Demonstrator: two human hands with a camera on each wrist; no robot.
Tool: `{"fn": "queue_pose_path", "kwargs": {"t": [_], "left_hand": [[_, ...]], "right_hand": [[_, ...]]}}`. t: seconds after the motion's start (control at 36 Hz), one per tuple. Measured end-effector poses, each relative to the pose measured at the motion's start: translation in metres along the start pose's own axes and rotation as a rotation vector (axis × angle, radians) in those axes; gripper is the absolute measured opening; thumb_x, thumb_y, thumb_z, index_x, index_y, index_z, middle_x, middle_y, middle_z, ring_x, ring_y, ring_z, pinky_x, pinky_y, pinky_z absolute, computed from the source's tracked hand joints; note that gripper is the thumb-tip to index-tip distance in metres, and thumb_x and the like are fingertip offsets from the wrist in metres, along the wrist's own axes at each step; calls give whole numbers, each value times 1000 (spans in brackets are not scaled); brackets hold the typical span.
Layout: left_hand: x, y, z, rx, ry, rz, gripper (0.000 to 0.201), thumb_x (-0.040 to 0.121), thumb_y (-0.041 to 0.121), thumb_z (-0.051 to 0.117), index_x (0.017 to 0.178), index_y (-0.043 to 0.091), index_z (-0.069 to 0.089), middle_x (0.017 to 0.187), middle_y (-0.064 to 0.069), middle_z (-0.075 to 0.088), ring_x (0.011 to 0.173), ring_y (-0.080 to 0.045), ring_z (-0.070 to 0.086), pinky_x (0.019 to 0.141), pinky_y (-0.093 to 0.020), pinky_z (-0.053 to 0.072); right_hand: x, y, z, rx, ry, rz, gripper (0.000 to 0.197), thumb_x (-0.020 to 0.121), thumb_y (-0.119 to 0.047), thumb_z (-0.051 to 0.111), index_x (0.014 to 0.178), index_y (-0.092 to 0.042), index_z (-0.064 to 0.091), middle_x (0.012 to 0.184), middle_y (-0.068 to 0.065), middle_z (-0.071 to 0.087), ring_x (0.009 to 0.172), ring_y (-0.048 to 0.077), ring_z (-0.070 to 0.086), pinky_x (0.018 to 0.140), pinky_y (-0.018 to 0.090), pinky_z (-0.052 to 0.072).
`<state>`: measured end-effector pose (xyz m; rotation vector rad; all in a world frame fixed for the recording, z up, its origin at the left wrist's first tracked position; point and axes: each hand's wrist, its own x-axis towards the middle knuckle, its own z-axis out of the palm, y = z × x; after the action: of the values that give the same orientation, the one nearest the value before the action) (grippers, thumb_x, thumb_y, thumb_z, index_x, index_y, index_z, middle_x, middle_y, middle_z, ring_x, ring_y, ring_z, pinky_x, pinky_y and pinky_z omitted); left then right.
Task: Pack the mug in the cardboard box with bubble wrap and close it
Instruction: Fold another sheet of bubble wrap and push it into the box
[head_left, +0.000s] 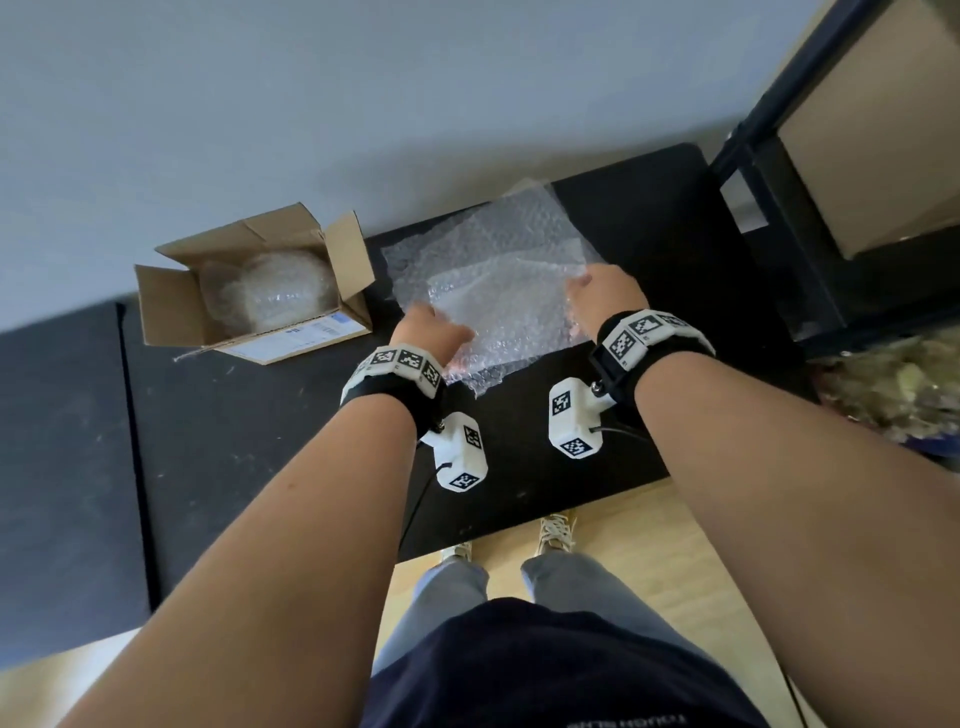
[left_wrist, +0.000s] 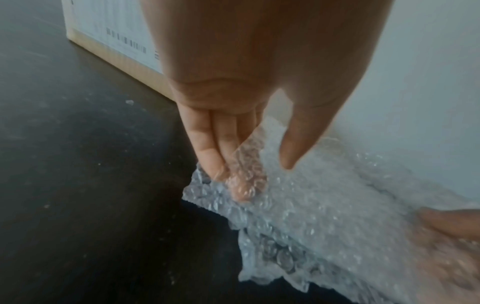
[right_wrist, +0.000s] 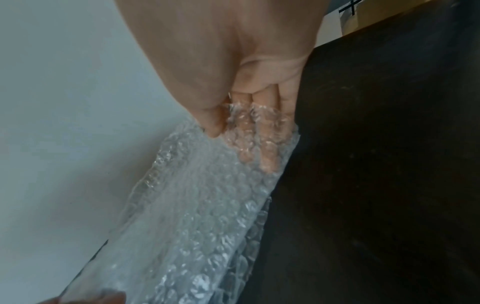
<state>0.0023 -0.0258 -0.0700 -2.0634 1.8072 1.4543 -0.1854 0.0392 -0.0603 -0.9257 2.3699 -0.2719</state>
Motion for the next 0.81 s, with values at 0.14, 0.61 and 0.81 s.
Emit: {"fn": "queue_pose_path", "kwargs": {"t": [0.14,0.61,0.81], "left_hand": [[12,0,2,112,54,16,16,88,15,55,99,5,61,92,-9,69,87,-26,67,79,-35,56],[23,9,16,370,248,38,67,87,31,68,135,1,33,135,-19,44,122,-33,50,95,-39,47],[28,11,17,334,235,-29,62,88,30,66,134,1,35,132,-17,49,120,-32,52,93,-38,48]], "right_hand": [[16,-9,1,-46,-42,13,38,100,-25,35,101,-5,67,99,12,69,86,29,64,75,36,49],[38,-15,13,-292,49,4,33,96,-35,48,109,-7,59,115,12,65,105,32,61,86,40,45],[36,-8,8,-214,105,20,56,91,-41,57,132,-6,43,131,14,54,120,32,53,97,45,41]]}}
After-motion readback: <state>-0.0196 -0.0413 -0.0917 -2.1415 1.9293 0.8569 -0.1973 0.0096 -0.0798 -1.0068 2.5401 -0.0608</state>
